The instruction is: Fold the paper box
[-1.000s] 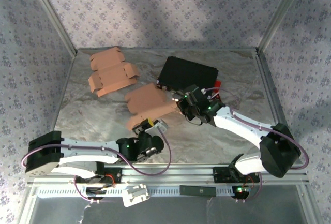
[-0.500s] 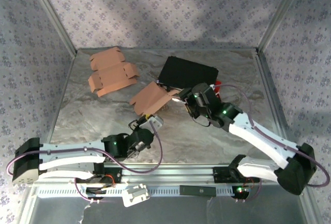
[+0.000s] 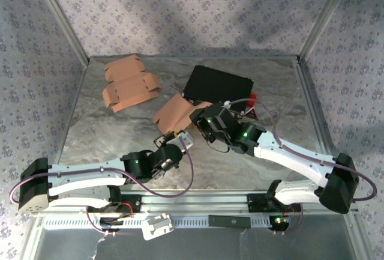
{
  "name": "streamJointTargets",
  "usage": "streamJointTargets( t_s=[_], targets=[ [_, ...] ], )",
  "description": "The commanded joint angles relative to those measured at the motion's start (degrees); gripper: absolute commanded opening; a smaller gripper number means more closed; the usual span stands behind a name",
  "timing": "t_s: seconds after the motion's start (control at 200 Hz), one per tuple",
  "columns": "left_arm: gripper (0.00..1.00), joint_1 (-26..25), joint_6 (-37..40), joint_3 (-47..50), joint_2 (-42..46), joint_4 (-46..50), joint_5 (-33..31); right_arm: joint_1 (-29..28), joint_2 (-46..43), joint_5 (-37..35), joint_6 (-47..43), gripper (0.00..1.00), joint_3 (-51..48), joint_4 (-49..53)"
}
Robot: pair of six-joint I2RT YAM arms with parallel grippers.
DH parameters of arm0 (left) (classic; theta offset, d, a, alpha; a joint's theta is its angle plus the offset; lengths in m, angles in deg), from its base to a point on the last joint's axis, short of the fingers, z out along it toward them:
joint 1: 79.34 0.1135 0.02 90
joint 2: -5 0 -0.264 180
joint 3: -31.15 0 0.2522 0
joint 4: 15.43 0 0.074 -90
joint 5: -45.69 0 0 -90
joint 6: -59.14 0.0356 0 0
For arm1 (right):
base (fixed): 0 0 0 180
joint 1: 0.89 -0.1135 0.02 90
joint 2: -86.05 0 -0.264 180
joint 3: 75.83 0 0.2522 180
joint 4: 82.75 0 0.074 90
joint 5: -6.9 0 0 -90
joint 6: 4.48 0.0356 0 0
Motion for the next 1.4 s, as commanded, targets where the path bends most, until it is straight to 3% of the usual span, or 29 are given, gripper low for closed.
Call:
streamJointTargets(
  t_s=[0.0,0.2,0.43,0.545,0.63,0.71,0.77,0.884,1.014,1.109,1.194,1.284,1.399],
  targets=[
    [0.0,0.24,1.0,-2.52,0.92,-0.76,0.98,1.04,0.2,-0.1,0.59,0.44,1.89,-2.44],
    [0.0,0.29,1.0,-2.59,0.96,-0.65,1.07,2.15,0.61,1.41,1.35,0.26,0.72,-4.82],
    [0.0,0.24,1.09,-3.04,-0.12,-1.36,0.83,1.69,1.4,2.23,2.21,0.14,0.38,-5.4],
    [0.0,0.27,0.51,-3.7,0.35,-0.49,0.17,1.74,1.12,1.98,2.56,0.0,0.39,-5.54],
    [0.26,-0.24,-1.66,-5.53,2.71,1.27,-2.03,1.67,0.23,0.63,1.29,0.0,1.19,-4.83],
    [0.43,-1.08,-3.8,-6.78,7.71,1.62,-3.6,1.49,-1.0,-1.58,-1.65,0.0,3.24,-2.84],
    [0.63,-0.84,-6.84,-7.73,12.71,2.36,-4.5,1.32,-2.07,-2.79,-3.5,0.0,4.64,-1.66],
    [0.8,4.21,-17.21,-8.37,23.13,6.69,-3.25,0.03,-4.59,-6.07,-5.58,0.0,6.15,-0.29],
    [0.81,21.81,-31.64,-10.94,28.46,17.01,11.81,-2.42,-7.19,-9.15,-6.79,0.0,7.51,1.08],
    [0.78,37.08,-38.4,-15.23,21.62,23.91,30.95,-4.43,-8.53,-11.12,-7.05,0.0,8.48,1.37],
    [0.71,48.5,-42.87,-14.18,14.06,22.39,46.73,-6.24,-9.51,-12.35,-7.26,0.0,9.41,1.31],
    [0.66,53.61,-46.79,-9.79,7.69,14.0,58.01,-8.19,-10.35,-14.02,-6.65,0.0,10.36,2.54],
    [0.59,53.71,-50.47,-7.02,1.46,6.79,65.32,-10.07,-10.46,-15.88,-1.3,0.0,12.15,6.03]
  ],
)
